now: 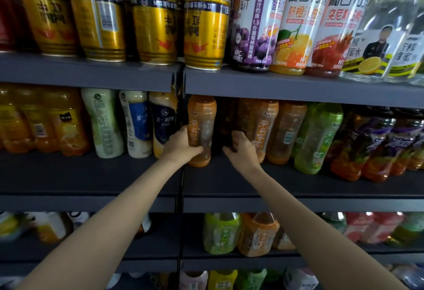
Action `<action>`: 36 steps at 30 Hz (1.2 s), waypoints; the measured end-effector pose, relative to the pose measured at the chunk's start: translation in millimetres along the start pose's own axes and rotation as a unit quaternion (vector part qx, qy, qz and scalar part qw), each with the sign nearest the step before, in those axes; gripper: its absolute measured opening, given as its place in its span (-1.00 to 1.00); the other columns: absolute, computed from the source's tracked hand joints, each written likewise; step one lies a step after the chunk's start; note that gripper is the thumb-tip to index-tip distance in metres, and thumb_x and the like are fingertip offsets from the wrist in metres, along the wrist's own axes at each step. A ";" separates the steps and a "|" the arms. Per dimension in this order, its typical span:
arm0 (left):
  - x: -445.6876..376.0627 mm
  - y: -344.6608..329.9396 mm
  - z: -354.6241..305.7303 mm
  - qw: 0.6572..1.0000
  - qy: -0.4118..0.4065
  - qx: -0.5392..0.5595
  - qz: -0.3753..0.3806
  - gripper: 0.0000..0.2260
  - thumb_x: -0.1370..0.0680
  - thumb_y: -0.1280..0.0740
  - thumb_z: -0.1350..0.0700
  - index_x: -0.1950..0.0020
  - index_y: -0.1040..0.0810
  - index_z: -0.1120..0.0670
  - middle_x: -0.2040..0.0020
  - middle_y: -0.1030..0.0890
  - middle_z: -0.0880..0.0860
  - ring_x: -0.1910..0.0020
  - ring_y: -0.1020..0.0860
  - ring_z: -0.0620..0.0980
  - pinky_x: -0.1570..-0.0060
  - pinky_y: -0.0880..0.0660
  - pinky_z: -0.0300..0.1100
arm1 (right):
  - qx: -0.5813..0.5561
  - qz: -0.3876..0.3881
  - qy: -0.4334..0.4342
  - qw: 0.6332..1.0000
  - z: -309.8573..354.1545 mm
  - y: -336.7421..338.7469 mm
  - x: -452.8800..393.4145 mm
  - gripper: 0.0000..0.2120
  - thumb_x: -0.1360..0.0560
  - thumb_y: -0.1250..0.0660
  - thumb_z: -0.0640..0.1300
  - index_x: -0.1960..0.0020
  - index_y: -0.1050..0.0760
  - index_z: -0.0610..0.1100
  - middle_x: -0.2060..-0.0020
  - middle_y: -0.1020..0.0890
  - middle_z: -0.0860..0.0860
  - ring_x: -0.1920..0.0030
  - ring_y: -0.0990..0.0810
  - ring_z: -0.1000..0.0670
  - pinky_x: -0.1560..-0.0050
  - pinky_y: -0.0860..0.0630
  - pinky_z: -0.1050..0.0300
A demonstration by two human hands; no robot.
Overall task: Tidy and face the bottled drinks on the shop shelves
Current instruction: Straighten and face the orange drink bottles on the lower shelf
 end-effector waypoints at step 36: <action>11.2 1.5 14.7 0.994 -0.015 -0.044 -0.099 -0.56 -0.55 -0.31 0.08 -0.37 -0.31 0.20 -0.25 -0.48 0.18 -0.21 -0.47 0.11 -0.09 -0.40 -0.14 | -0.007 -0.052 -0.120 0.991 -8.1 -15.8 29.1 -0.38 -0.42 -0.47 -0.03 -0.30 -0.26 -0.28 -0.25 -0.36 -0.17 -0.25 -0.39 -0.16 -0.11 -0.38 0.09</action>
Point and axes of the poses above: each hand's wrist, its own x-axis away from the middle knuckle, its own y-axis out of the back of the hand, z = x × y, the point moved 6 cm from there along -x, towards the middle knuckle
